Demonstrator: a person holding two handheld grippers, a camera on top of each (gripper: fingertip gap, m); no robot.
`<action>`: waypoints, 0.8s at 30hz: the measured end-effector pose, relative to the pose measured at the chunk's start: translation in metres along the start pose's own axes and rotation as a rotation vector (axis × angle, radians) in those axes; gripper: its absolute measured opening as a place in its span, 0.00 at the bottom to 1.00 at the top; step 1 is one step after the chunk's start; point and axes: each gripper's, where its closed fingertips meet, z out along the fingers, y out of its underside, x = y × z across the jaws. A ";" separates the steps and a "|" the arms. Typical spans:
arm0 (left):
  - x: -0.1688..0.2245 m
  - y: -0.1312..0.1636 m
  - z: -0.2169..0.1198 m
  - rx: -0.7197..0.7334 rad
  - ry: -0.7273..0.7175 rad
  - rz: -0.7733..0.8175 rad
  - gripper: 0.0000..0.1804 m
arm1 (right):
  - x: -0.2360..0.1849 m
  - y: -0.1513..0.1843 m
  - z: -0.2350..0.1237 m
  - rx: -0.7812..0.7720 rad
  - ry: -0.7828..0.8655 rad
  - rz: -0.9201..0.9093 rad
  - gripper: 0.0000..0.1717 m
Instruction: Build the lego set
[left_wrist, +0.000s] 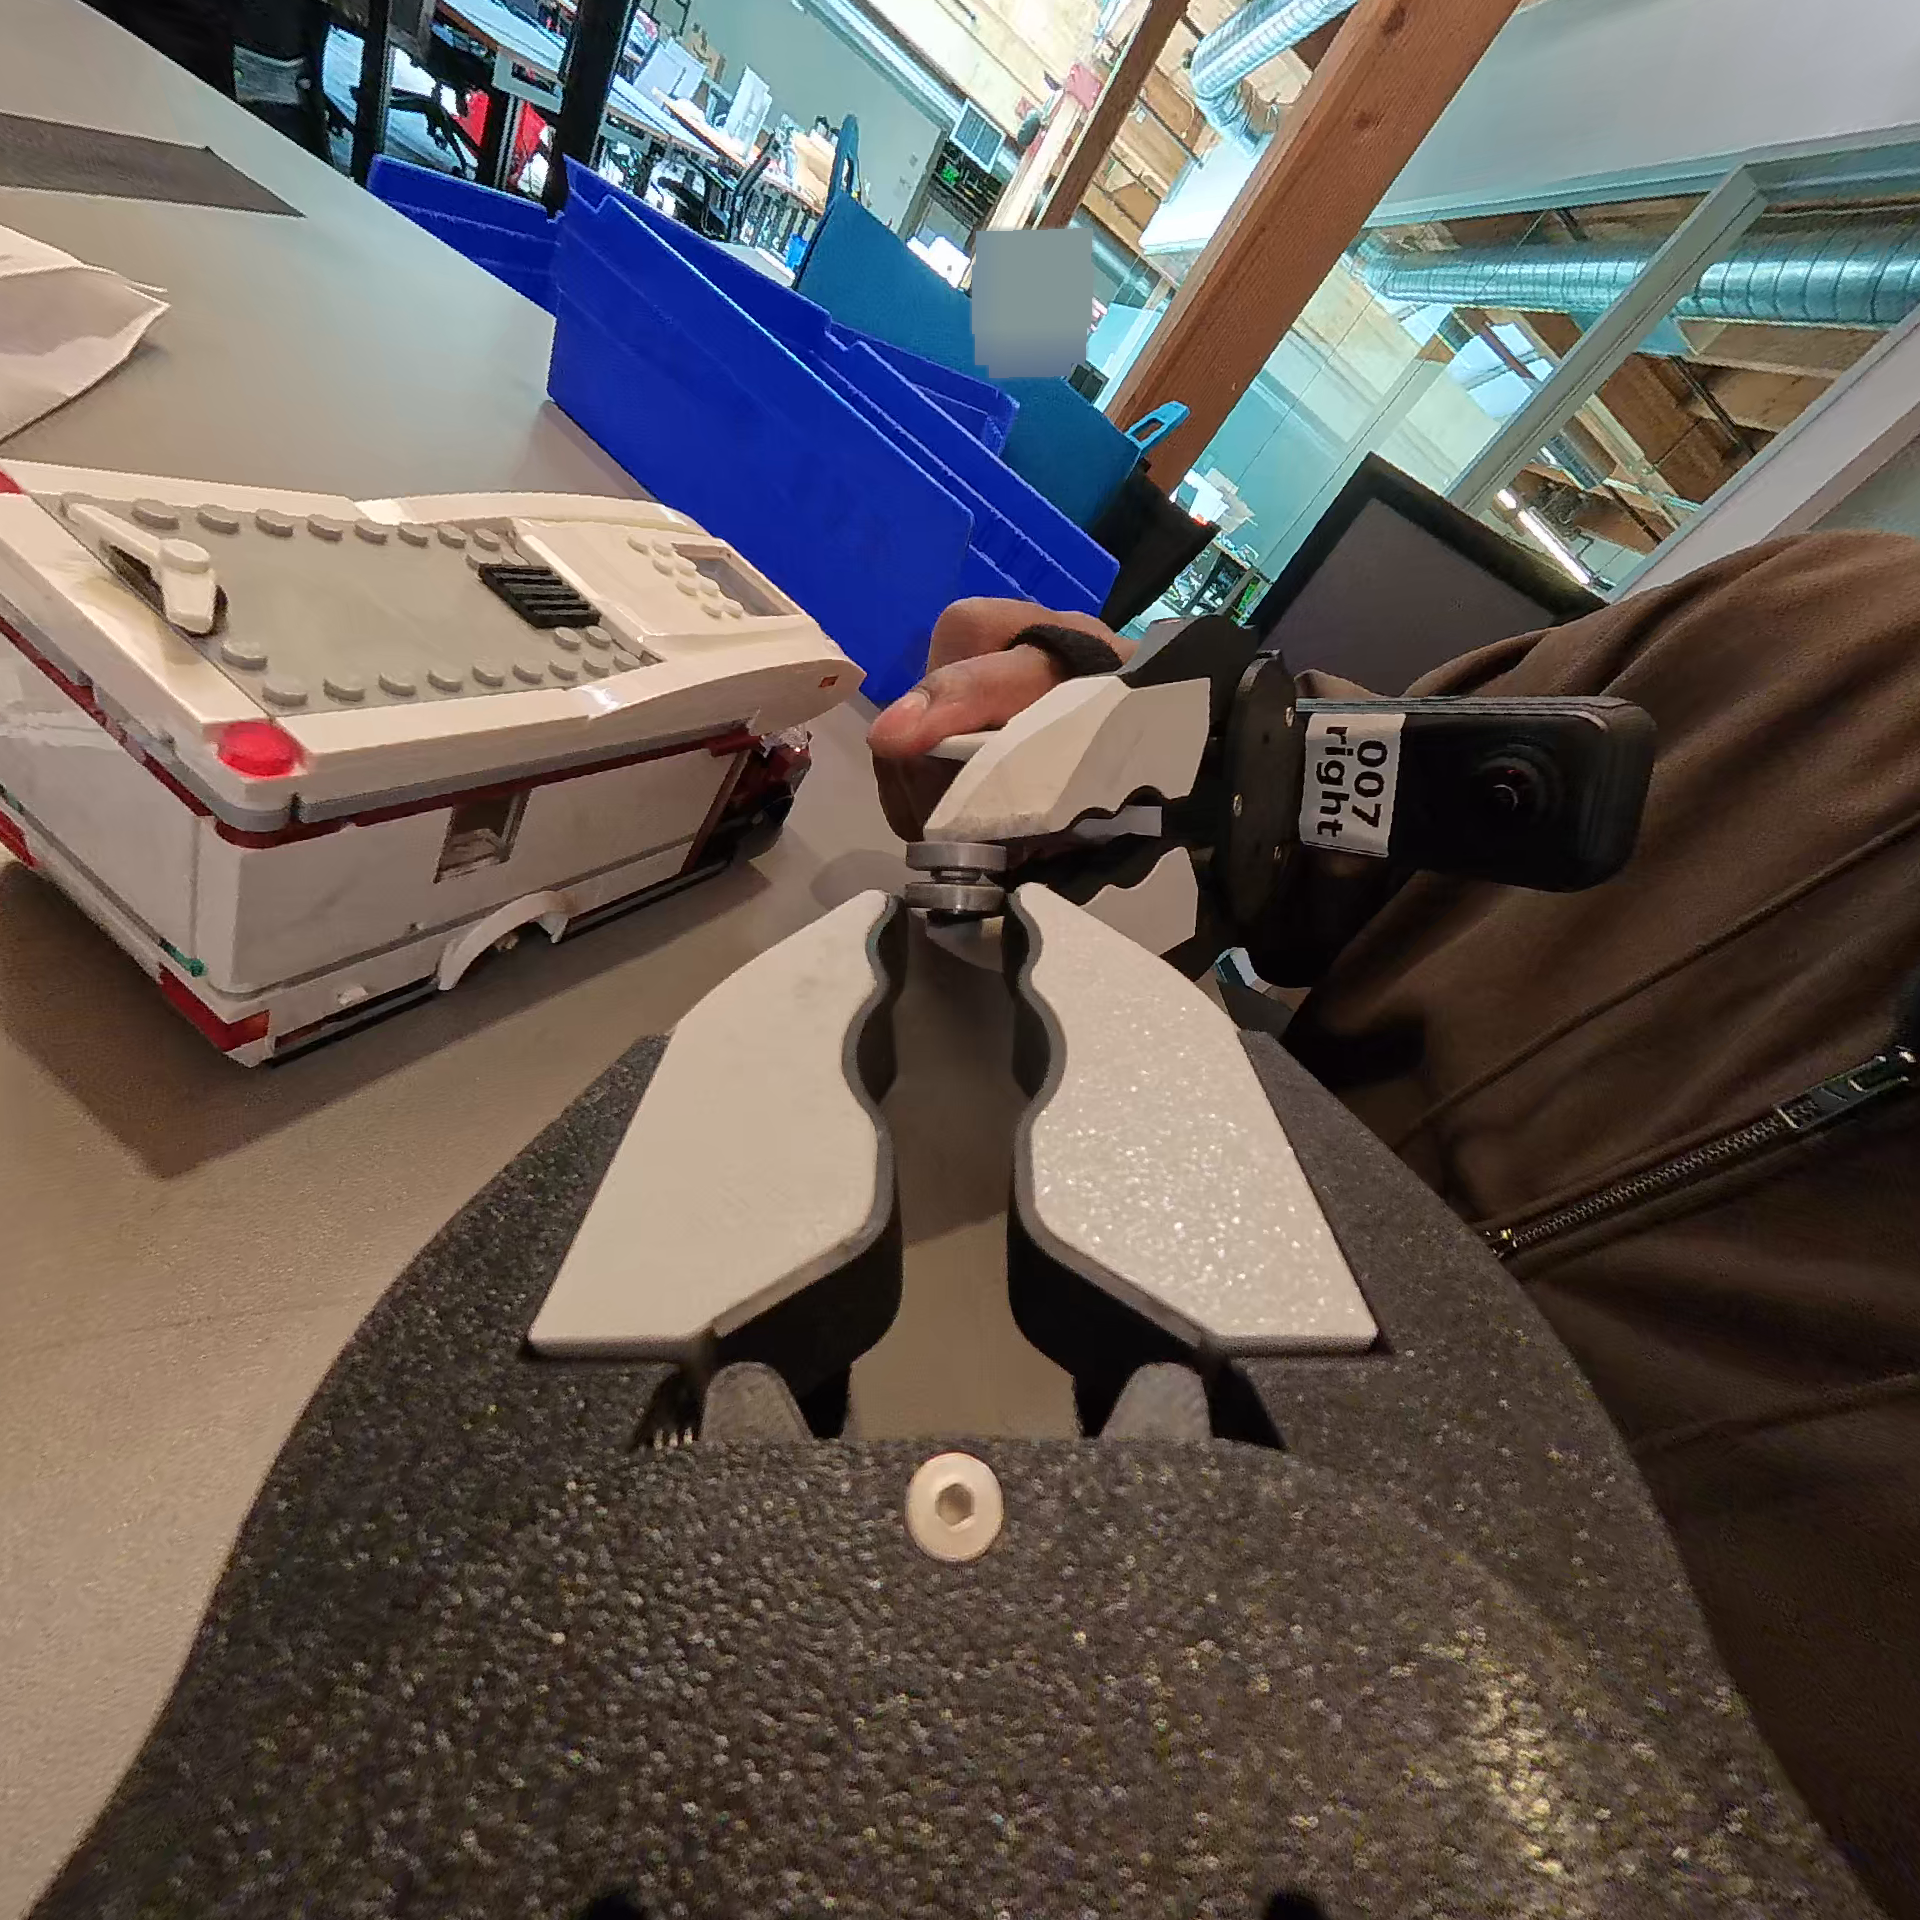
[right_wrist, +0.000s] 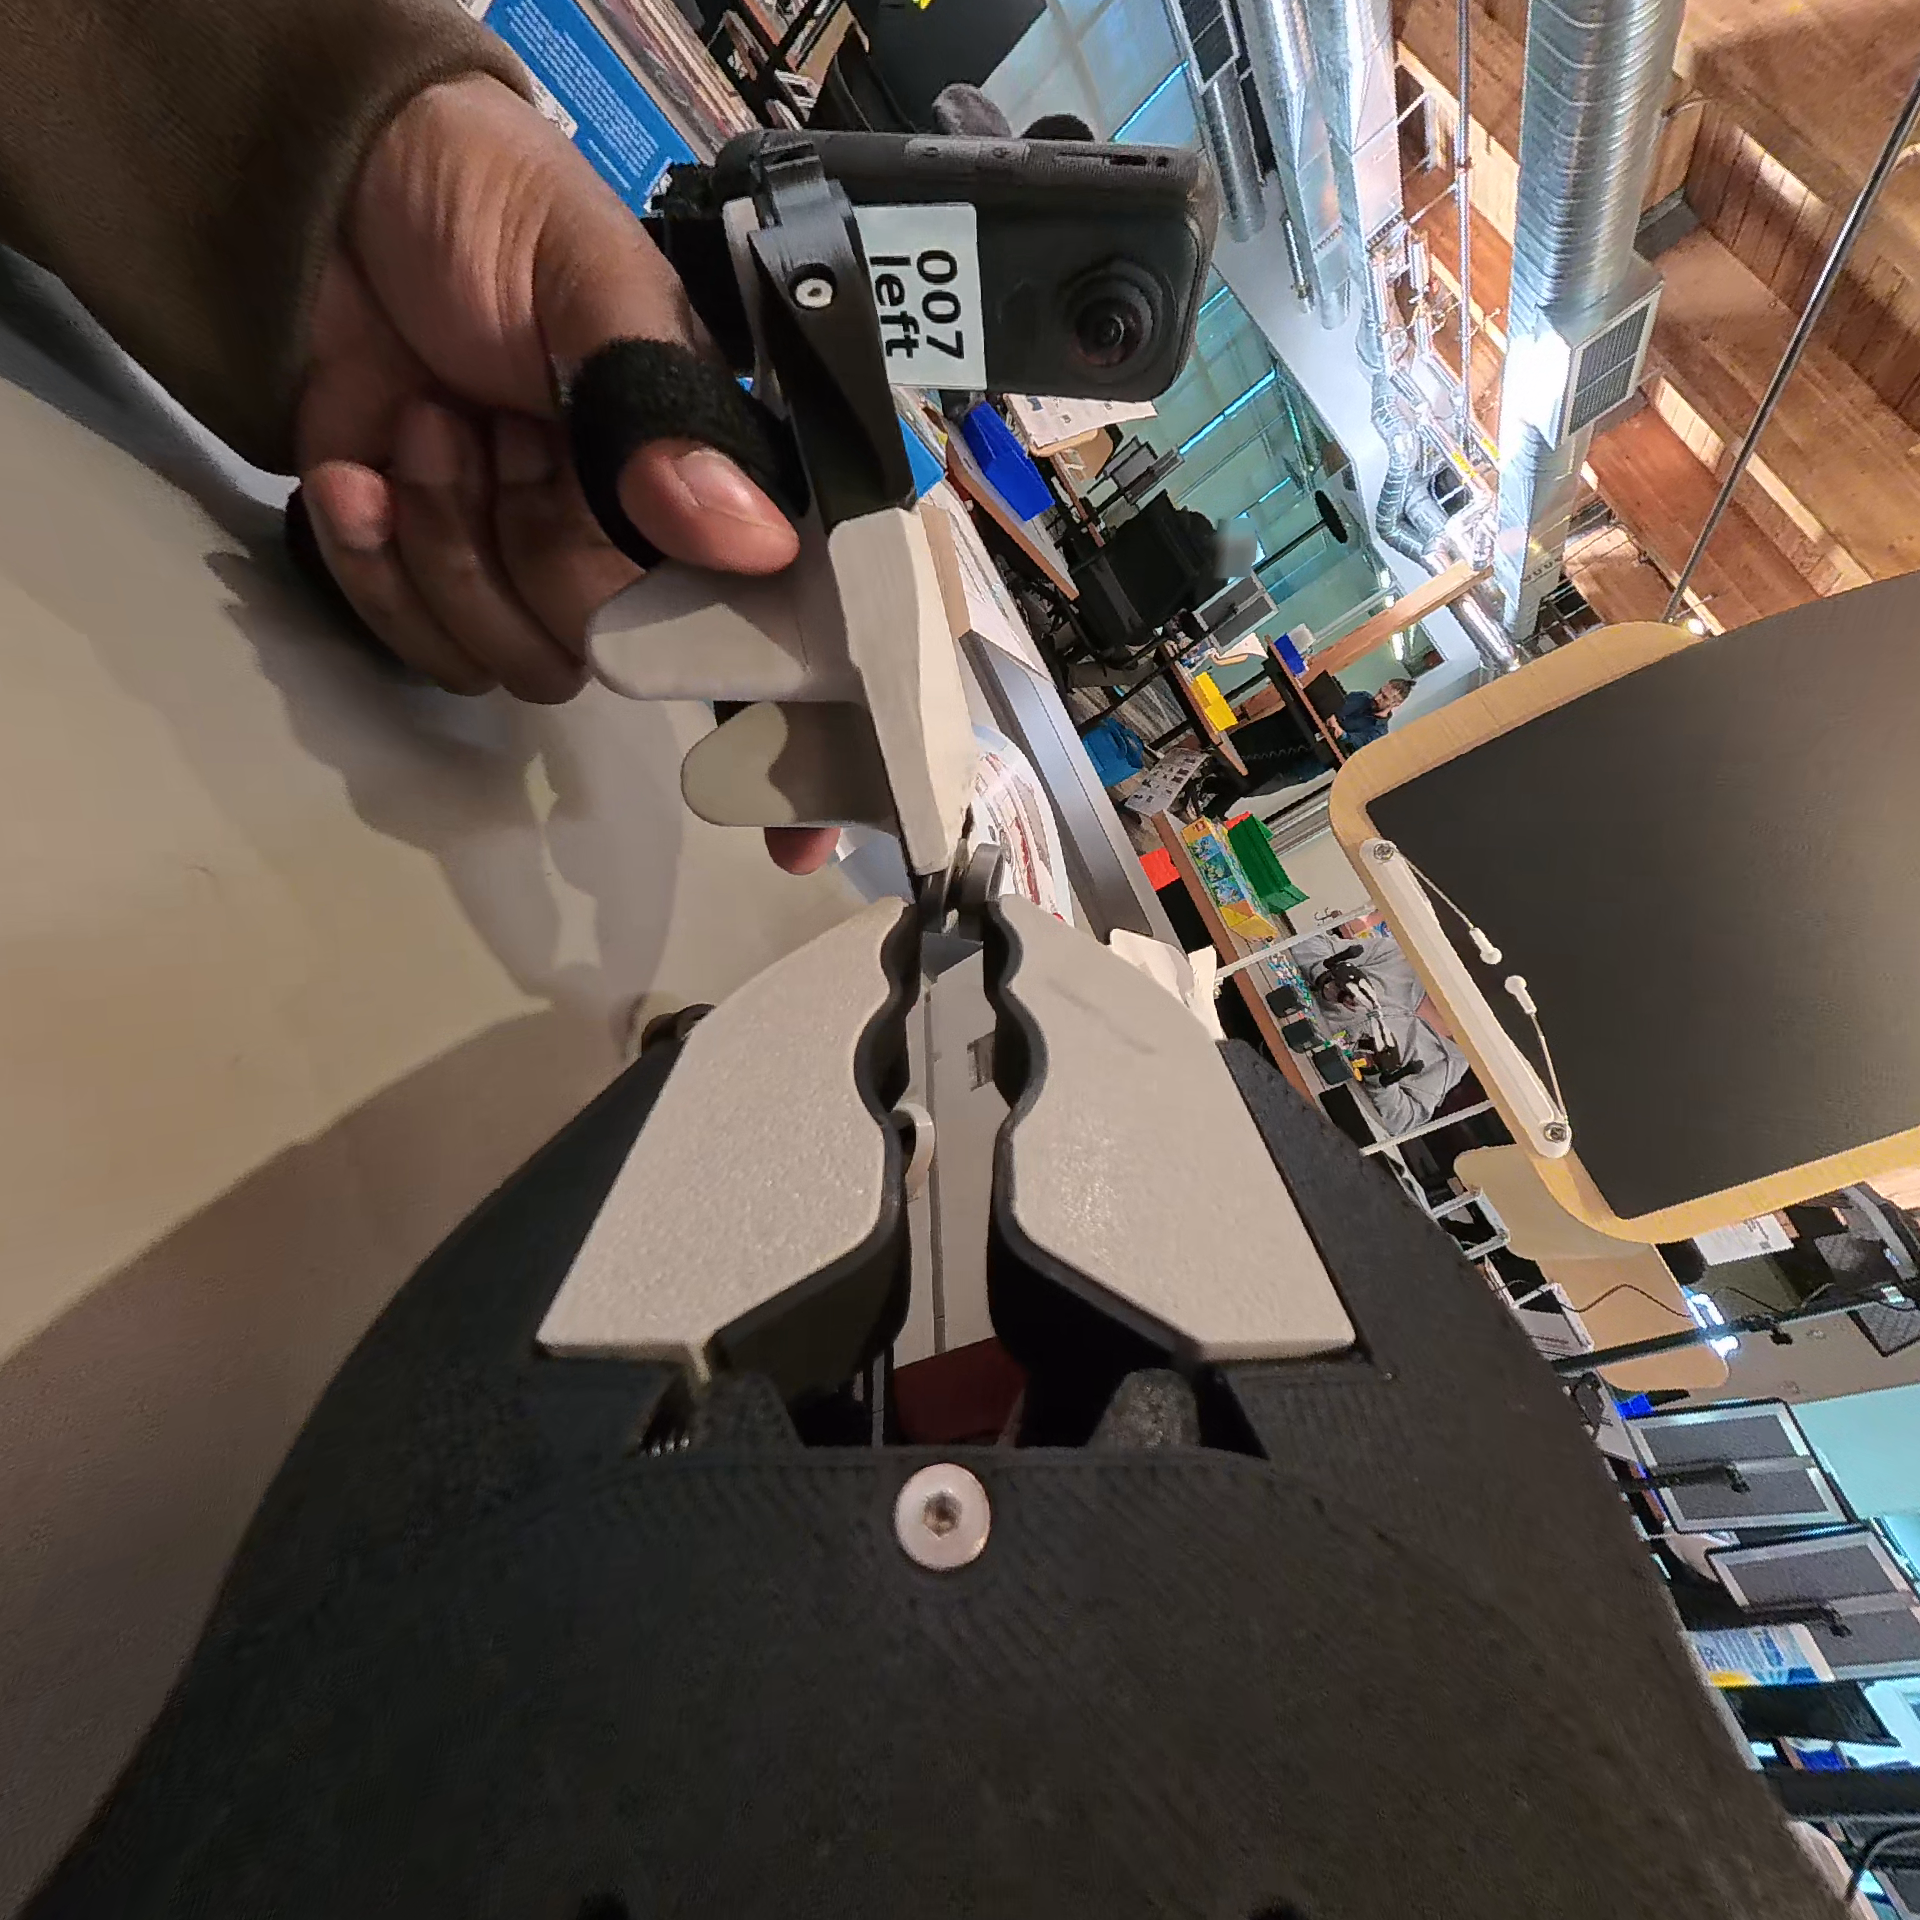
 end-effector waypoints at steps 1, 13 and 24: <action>0.000 0.000 0.000 0.000 0.001 0.000 0.10 | 0.000 0.000 0.000 0.000 0.001 0.000 0.06; 0.000 0.000 0.001 0.001 0.002 -0.005 0.11 | 0.001 -0.001 -0.001 0.001 0.007 -0.015 0.06; 0.000 0.000 0.001 -0.003 -0.017 0.039 0.10 | 0.000 0.000 -0.001 -0.001 -0.007 0.009 0.06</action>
